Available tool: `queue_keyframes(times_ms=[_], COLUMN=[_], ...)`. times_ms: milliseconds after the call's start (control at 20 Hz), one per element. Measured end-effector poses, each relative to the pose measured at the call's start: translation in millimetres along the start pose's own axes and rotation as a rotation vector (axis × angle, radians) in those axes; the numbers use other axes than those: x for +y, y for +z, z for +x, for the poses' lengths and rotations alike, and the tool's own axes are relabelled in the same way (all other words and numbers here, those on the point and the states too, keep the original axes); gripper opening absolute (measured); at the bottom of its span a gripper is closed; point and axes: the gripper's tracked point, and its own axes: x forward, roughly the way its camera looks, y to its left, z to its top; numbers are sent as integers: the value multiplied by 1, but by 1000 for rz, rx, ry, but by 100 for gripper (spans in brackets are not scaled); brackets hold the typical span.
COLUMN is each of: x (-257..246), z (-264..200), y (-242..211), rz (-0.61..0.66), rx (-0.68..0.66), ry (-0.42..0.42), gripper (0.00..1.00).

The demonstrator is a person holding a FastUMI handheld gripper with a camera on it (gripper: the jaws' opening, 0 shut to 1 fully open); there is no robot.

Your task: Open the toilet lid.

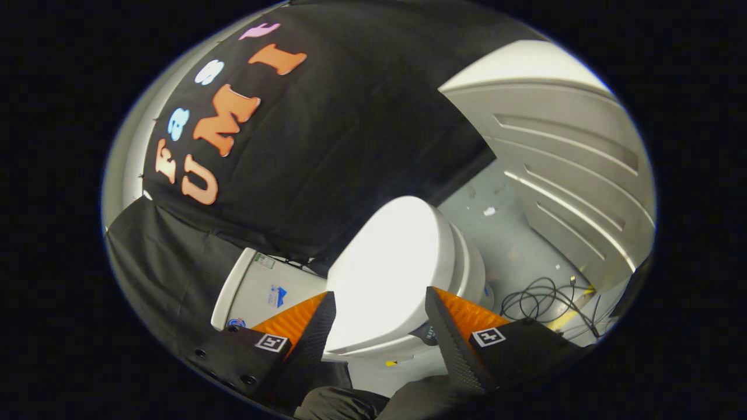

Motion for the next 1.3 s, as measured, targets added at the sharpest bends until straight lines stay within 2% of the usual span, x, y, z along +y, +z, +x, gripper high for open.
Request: queue_keyframes(times_ms=[200,350,600,900,1000,1150,1300], x=[-38,-48,-66,-68,-67,-64,-67], z=[20,30,45,56,60,63,68], y=[-45,-33,-67,-88,-93,-94,-95], rz=[166,275,422,438,425,428,428], rx=[143,117,245,353,378,393,415], ry=[-9,2,-30,-65,-71,-64,-74], gripper=[99,98,98,96,81,74,72])
